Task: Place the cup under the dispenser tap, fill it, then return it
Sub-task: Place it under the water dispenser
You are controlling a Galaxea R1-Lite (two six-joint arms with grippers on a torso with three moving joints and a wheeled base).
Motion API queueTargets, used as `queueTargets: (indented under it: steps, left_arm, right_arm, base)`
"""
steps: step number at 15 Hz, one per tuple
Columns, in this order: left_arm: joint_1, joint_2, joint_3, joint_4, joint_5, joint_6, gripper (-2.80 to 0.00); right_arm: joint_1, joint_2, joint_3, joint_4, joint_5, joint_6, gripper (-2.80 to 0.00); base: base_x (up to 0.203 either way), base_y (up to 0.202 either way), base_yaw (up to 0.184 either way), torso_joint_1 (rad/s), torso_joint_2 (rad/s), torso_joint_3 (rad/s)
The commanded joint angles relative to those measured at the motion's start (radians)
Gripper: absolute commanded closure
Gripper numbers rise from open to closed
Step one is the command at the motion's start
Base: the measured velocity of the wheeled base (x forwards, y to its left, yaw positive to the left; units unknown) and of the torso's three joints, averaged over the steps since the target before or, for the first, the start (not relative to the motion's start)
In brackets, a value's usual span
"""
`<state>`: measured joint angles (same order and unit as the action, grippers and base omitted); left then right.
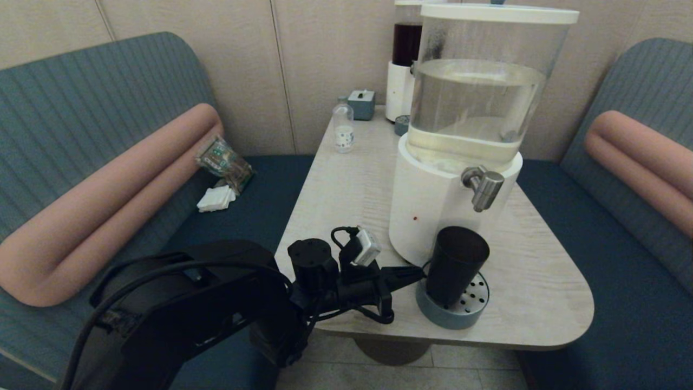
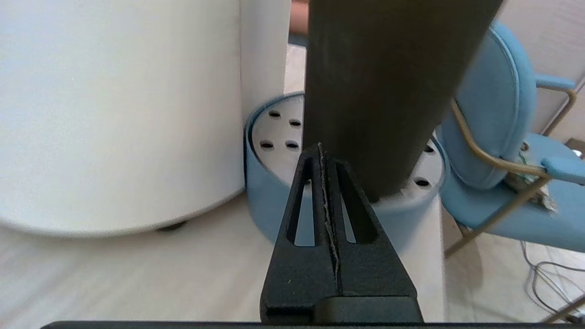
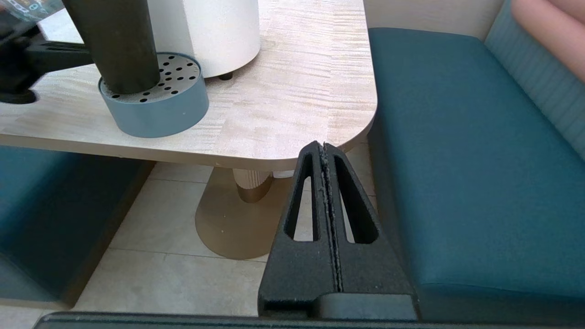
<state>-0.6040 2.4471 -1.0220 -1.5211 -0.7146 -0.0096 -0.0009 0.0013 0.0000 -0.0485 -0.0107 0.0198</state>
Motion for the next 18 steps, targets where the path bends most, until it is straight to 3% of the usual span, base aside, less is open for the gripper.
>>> queueTargets:
  steps: [1,6,18]
  left_arm:
    - [0.000,-0.065,0.065,-0.009,-0.007,0.001,0.00]
    - [-0.003,-0.123,0.178,-0.009,-0.018,0.008,0.00]
    - [-0.029,-0.037,0.045,-0.009,-0.037,-0.006,0.00]
  right_arm:
    - [0.001,0.000,0.014,-0.001,0.000,0.000,0.00]
    - [0.001,0.000,0.015,0.000,0.000,0.000,0.00]
    - [0.000,0.000,0.014,-0.001,0.000,0.000,0.00]
  base:
    - [0.000,0.000,0.000,0.000,0.00,0.000]
    - [0.000,0.000,0.000,0.000,0.00,0.000]
    - [0.000,0.000,0.000,0.000,0.00,0.000]
